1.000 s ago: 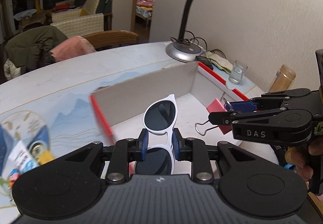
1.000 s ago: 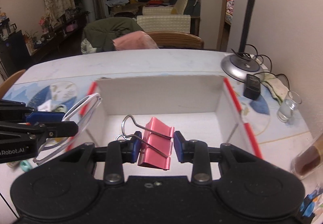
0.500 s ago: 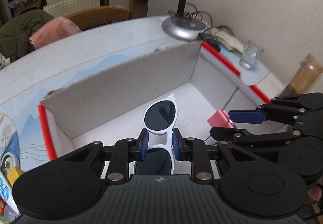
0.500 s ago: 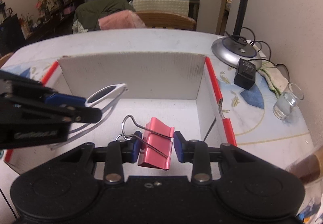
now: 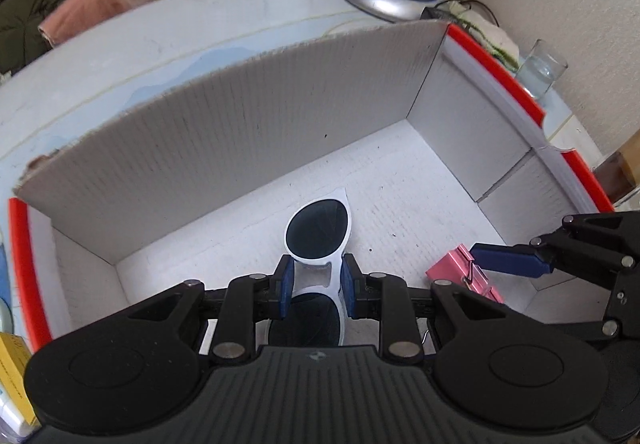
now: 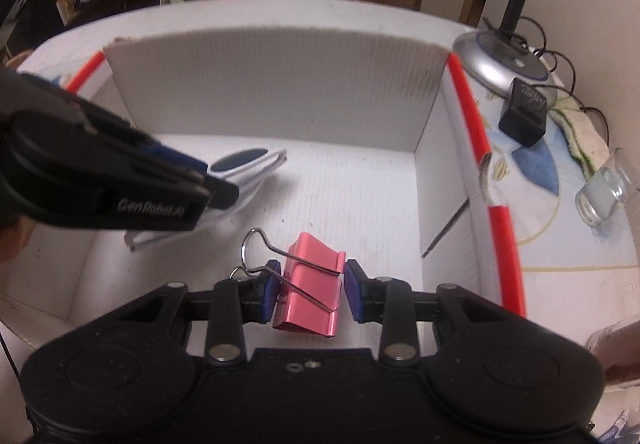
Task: Organize rigid objects
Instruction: 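Carry the sunglasses and binder clip with both tools into the red box, then open the right tool to drop the clip while the left tool releases the sunglasses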
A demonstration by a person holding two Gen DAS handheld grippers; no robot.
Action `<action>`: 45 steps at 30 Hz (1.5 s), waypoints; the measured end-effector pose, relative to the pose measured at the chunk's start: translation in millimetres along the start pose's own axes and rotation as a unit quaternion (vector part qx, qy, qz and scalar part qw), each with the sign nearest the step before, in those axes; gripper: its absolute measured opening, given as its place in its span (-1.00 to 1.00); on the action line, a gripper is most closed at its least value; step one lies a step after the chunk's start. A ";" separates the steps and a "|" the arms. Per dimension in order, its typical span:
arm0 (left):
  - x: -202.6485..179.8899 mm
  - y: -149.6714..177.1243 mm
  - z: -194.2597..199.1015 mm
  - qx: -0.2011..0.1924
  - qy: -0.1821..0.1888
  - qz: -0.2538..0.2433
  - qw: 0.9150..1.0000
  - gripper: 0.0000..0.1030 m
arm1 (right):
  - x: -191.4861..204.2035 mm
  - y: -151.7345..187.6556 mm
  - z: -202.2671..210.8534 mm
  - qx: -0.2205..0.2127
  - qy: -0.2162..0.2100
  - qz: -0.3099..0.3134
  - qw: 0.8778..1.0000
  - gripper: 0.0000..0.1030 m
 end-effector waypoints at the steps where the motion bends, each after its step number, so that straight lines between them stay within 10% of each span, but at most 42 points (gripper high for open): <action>1: 0.1 -0.4 -2.1 0.002 0.000 -0.001 1.000 -0.54 | -0.2 0.4 -1.8 0.006 0.002 -0.001 1.000 -0.36; 16: -1.6 -0.2 -16.5 0.031 -0.008 -0.003 0.999 -0.54 | -6.3 -0.2 -7.8 0.033 -0.014 -0.015 0.999 -0.28; 32: -11.3 11.7 53.1 -0.067 0.010 0.000 0.998 -0.52 | -7.9 1.1 33.7 -0.024 -0.046 -0.036 0.998 0.25; 38: -10.0 24.8 82.2 -0.102 0.008 0.007 0.995 0.09 | -5.5 3.3 52.8 -0.045 -0.051 -0.035 0.997 0.35; 45: -9.6 43.8 113.9 -0.132 0.008 0.009 0.991 0.10 | -1.2 4.9 76.2 -0.071 -0.053 -0.034 0.995 0.48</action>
Point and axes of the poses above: each gripper's, at about its wrist camera, not at the fingertips, and z roughly against the way its jaws point, x to its left, y to its underside, the point moved 5 cm from there along -z, roughly the way its jaws point, and after that the axes turned 2 degrees about x, right-handed, at the moved point
